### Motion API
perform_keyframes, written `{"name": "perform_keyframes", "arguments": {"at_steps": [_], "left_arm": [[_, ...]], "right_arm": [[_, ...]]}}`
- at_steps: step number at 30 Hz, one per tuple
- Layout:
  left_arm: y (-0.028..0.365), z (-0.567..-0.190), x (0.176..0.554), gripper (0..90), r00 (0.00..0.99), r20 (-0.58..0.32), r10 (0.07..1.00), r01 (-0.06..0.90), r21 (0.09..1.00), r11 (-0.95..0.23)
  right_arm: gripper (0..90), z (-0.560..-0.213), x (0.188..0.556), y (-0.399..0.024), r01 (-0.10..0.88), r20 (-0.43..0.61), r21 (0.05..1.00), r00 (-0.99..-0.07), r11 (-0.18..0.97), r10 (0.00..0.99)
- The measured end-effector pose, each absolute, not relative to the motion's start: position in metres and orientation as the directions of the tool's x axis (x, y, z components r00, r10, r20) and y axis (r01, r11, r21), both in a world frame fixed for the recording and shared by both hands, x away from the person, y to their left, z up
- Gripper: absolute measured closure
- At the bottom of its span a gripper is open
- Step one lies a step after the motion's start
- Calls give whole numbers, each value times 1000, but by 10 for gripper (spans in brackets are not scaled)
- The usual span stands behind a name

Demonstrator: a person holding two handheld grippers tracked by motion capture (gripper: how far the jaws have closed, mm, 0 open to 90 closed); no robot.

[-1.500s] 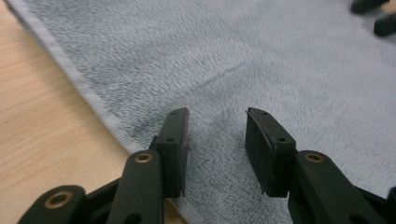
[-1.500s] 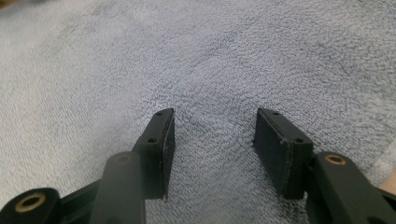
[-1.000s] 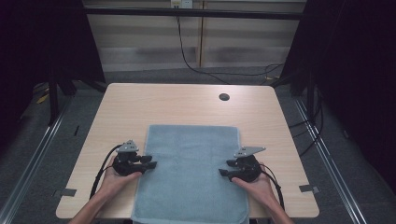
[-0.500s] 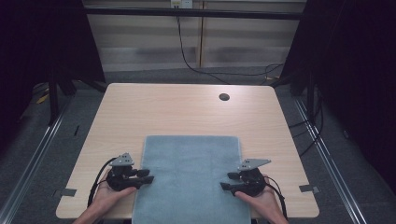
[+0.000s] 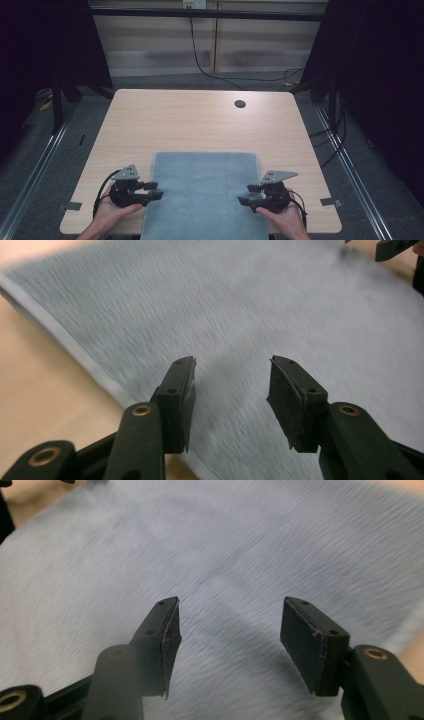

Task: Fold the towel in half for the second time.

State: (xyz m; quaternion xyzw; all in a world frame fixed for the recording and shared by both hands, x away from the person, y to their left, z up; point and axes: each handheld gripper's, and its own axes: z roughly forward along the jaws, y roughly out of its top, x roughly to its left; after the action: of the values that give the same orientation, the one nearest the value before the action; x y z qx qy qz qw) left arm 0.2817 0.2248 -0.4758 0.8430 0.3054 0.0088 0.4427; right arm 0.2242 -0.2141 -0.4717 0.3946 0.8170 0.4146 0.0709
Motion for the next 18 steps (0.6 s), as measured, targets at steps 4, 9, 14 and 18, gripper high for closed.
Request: {"name": "perform_keyframes", "arguments": {"at_steps": [4,9,14,18], "left_arm": [[217,-466,316,522,811,-217,543,492,754,-435],[198,-448,348,497,801,-199,564,467,798,-381],[202,-455,368,487,772,-212,598,498,788,-363],[215,-468,376,468,738,-216,639,537,761,-364]], "right_arm": [[425,-458,247,-226,570,193,759,-658,315,728],[426,-446,283,-233,558,154,768,-638,315,754],[440,-446,311,-239,553,159,780,-630,295,760],[424,-467,332,-252,611,171,746,-560,265,810]]}}
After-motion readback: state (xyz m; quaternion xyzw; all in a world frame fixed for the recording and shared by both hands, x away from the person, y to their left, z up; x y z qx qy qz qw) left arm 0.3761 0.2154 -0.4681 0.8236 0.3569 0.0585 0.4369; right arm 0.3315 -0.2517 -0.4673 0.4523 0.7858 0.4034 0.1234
